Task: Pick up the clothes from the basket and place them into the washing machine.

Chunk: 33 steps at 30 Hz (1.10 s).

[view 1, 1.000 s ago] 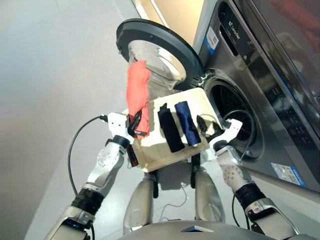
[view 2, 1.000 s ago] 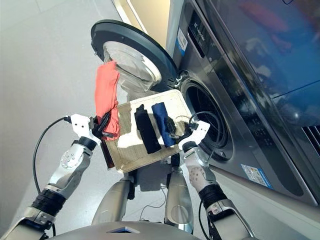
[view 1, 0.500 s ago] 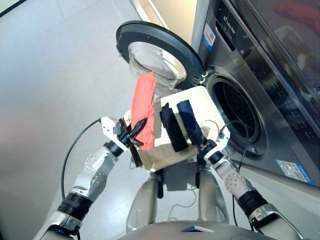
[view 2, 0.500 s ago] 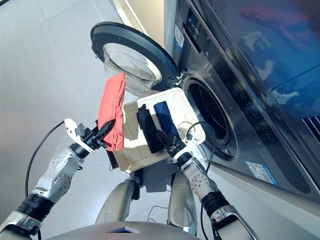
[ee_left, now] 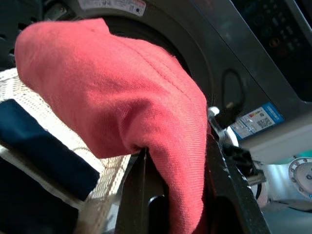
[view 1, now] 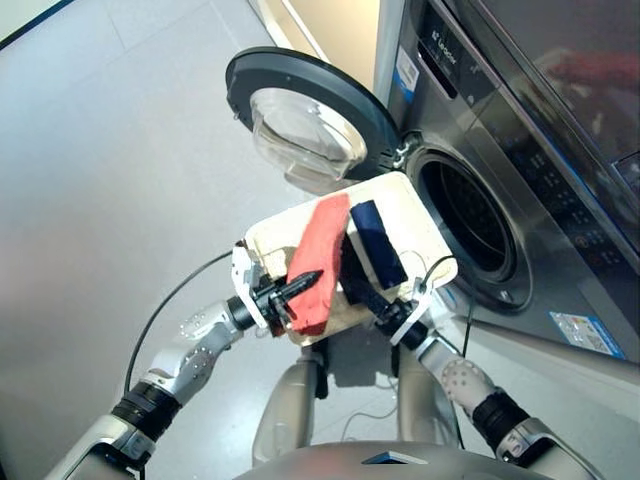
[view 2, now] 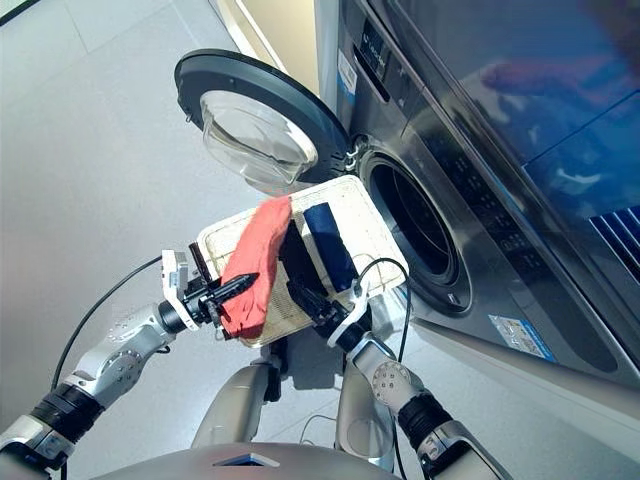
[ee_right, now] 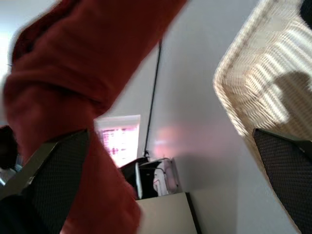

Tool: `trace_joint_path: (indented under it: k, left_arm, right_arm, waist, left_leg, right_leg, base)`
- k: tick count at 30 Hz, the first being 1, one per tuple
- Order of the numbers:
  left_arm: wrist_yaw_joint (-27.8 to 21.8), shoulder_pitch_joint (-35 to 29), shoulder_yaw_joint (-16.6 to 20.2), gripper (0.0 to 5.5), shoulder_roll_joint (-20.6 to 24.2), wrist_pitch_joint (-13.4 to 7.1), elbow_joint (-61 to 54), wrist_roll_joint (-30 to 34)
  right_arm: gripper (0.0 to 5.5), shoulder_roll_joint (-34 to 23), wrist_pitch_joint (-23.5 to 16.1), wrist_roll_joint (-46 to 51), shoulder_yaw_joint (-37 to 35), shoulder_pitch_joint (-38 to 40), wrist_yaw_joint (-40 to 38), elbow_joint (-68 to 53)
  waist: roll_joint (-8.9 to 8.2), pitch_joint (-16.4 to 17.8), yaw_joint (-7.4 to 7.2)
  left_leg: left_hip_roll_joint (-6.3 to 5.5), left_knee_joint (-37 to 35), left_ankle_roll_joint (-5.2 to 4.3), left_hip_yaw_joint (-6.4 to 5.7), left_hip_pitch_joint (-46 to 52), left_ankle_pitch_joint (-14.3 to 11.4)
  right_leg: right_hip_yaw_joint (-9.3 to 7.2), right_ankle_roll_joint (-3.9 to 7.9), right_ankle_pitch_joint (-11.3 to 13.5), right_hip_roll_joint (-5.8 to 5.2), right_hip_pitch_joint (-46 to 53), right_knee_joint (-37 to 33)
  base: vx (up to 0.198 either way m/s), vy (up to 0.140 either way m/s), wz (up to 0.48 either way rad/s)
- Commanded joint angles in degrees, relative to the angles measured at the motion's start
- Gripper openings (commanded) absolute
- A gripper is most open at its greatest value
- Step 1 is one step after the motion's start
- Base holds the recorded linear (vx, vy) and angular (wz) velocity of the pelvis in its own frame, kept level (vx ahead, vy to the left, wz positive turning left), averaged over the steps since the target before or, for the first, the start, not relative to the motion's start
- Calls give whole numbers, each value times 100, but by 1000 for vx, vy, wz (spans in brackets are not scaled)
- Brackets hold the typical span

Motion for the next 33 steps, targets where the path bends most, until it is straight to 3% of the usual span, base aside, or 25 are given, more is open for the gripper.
trace_joint_path:
  k: [1, 3, 9, 23, 33]
  left_arm:
    - [-287, -156, -215, 0, -2, -22, -336, -339]
    - [-319, -197, -412, 0, 7, 25, -384, -341]
    - [-598, -213, -879, 0, 100, 419, -525, -556]
    - [-812, -295, -1322, 0, 373, 565, -557, -583]
    - [-888, -726, -1991, 0, 307, 715, -492, -489]
  right_arm:
    - [550, 523, -58, 286, 351, -262, 103, -433]
    - [550, 518, -83, 383, 415, -366, 53, -452]
    - [550, 506, -75, 589, 435, -668, 53, -533]
    - [550, 432, 132, 1090, 694, -722, 205, -855]
    - [550, 313, 83, 587, 1258, -1596, 158, -934]
  waist:
    - [-100, -124, -23]
    - [-102, -137, -26]
    - [-118, -164, -43]
    - [-136, -172, -39]
    - [-148, -203, -51]
  left_leg:
    - [-195, 119, 149, -244, -396, 146]
    - [-193, 134, 149, -237, -401, 136]
    - [-187, 149, 137, -248, -432, 135]
    - [-164, 168, 126, -236, -445, 128]
    - [-142, 178, 137, -215, -454, 106]
  right_leg:
    - [-176, 97, 17, 20, 222, -77]
    - [-170, 92, 15, 28, 208, -72]
    - [-150, 72, 28, 44, 191, -94]
    - [-155, 65, 28, 76, 185, -59]
    - [-175, 50, 27, 75, 174, -64]
  base:
    - [0, 0, 0]
    - [0, 0, 0]
    - [0, 0, 0]
    - [0, 0, 0]
    - [0, 0, 0]
